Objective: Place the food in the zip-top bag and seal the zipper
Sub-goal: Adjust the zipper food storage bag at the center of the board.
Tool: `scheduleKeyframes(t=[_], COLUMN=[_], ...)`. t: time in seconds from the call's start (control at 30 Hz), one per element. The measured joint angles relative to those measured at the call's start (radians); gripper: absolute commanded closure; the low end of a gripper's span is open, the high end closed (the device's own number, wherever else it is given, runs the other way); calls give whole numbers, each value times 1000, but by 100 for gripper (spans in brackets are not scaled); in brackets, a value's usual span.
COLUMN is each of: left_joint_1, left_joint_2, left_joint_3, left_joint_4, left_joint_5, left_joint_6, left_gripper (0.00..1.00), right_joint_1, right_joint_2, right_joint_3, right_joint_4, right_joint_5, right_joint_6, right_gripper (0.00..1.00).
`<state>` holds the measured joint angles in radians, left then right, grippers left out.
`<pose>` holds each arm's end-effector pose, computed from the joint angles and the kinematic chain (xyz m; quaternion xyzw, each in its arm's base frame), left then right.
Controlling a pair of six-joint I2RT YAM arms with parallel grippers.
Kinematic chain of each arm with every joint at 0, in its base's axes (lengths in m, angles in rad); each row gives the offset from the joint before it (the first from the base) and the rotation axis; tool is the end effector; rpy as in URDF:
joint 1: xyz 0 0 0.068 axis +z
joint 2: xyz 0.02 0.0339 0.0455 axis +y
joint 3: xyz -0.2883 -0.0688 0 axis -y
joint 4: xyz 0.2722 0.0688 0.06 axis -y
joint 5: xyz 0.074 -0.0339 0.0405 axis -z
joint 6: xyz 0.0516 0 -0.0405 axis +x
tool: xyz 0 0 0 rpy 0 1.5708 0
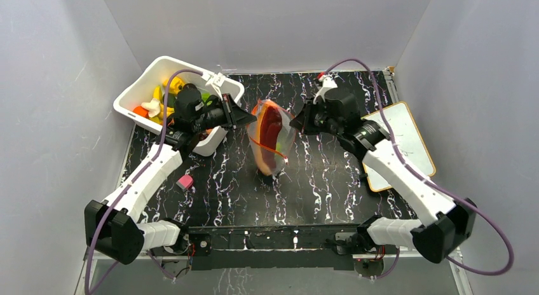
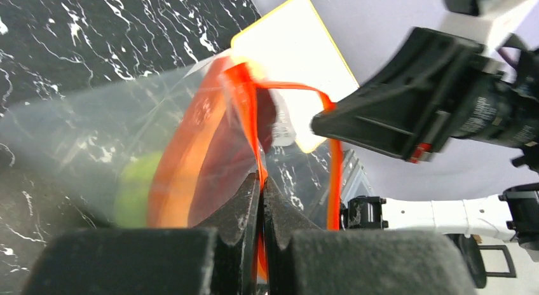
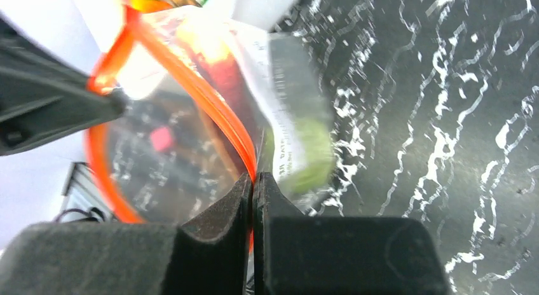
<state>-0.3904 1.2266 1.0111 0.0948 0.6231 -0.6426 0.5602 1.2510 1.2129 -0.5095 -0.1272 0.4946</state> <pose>0.2812 -0.1483 0.3713 0.1121 0.7323 -0.5112 0.4356 0.2596 0.1705 0.3716 -0.0596 0.8687 0.2938 0.3943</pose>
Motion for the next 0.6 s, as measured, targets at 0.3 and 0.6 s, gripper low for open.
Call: scheduleKeyframes(t=[0.3,0.6], left_joint_1=[0,-1], left_joint_2=[52,95], left_joint_3=[80,92], left_joint_4=[-92,-130], left_joint_5=[-39,-37], left_joint_6=[44,50], left_gripper=[99,60], right_joint_1=[0,0], right_joint_2=[-93,-93], right_joint_3=[-16,-92], right_joint_4=[100,147], right_joint_5=[0,14], right_joint_6=[83,141], right_gripper=[100,100])
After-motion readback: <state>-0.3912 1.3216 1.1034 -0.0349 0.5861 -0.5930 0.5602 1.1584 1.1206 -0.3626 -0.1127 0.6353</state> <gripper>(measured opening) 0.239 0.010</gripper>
